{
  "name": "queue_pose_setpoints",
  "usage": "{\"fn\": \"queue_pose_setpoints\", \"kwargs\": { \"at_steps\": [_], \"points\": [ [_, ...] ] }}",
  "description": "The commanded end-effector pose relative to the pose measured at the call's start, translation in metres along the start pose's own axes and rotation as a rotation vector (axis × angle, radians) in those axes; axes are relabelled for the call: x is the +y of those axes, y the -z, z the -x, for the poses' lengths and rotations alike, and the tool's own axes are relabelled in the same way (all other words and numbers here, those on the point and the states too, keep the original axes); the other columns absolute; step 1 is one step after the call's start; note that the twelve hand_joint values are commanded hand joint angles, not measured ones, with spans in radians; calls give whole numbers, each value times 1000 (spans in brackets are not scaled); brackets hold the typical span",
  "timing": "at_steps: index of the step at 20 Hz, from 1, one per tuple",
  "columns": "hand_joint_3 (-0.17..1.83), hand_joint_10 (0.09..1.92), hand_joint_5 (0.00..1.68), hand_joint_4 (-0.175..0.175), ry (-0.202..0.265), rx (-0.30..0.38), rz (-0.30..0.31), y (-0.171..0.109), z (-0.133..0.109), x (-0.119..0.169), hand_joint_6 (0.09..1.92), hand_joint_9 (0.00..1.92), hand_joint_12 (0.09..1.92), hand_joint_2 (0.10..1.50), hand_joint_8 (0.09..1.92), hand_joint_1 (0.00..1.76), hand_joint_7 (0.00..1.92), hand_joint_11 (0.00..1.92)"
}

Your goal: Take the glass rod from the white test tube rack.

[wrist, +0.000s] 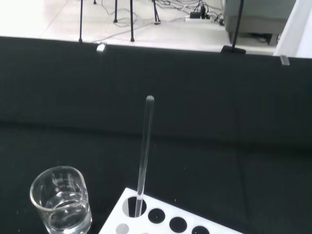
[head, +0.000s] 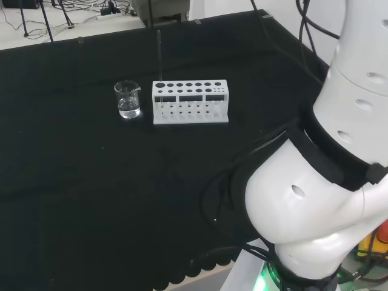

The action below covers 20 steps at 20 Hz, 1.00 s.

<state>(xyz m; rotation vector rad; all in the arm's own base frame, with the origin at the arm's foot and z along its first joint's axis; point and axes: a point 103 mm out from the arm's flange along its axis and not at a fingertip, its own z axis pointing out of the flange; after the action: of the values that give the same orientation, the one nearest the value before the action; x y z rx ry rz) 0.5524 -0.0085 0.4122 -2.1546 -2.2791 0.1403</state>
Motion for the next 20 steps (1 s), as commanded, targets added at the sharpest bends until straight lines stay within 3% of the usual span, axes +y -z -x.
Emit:
{"fn": "queue_pose_setpoints", "kwargs": {
  "at_steps": [1, 5, 13, 20],
  "points": [
    [249, 792, 81, -82, 35, -3, -28, -31, 0, 27, 87, 10, 895, 1071, 608, 400, 0, 0],
    [251, 800, 88, -85, 35, 11, -80, -47, 3, 36, 87, 22, 909, 1073, 629, 403, 0, 0],
    [258, 814, 104, -90, 32, 27, -80, -76, 12, 55, 87, 89, 963, 1076, 693, 400, 2, 0],
    [272, 827, 155, -105, 52, 18, -91, -99, 5, 62, 87, 200, 1061, 1084, 768, 380, 63, 0]
  ]
}}
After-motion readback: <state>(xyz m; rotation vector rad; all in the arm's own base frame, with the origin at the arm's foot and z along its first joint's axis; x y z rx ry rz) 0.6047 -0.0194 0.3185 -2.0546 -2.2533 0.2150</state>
